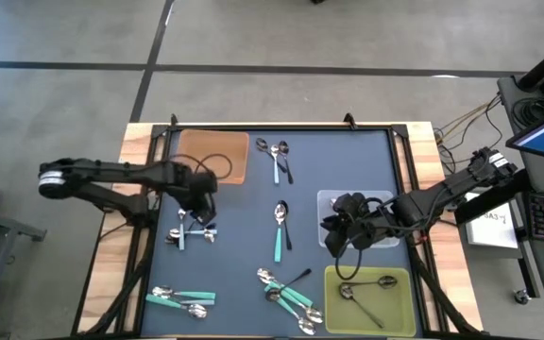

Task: Sort silverware by color (type)
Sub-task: Put the white spoon into the transparent bin

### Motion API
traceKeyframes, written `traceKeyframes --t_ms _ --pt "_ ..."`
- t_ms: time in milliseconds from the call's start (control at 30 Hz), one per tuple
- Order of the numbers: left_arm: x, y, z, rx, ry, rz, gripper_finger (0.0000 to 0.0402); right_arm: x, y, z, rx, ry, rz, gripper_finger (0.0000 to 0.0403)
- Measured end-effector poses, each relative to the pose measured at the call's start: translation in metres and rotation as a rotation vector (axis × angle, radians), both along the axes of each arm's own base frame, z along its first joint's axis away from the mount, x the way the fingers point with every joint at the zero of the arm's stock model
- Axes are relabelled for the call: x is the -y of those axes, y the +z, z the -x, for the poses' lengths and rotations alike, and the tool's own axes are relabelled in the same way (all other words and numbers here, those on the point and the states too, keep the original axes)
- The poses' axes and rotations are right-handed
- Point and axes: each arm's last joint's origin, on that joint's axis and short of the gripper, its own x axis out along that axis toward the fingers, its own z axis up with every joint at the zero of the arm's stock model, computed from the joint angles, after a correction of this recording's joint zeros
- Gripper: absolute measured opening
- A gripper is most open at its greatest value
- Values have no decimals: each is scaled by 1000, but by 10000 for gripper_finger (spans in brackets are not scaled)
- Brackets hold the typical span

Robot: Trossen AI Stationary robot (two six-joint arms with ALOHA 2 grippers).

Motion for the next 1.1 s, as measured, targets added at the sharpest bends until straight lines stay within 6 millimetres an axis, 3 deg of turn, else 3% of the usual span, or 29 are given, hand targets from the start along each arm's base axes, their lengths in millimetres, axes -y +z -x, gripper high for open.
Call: traceKeyframes --t_ms 233,433,567,867,1100 --pt "16 -11 8 -246 11 -2 89 0 0 0 -1 0 0 68" --pt "23 -17 6 -295 -2 -12 89 0 0 0 2 -7 -7 68" --pt "24 -19 1 -269 -7 -50 89 0 0 0 4 -11 -13 68" --pt "26 -18 -20 -32 -51 27 89 -1 0 0 0 -10 -42 93" --pt "27 -22 -23 -33 -54 47 119 -1 0 0 -12 32 1 120"
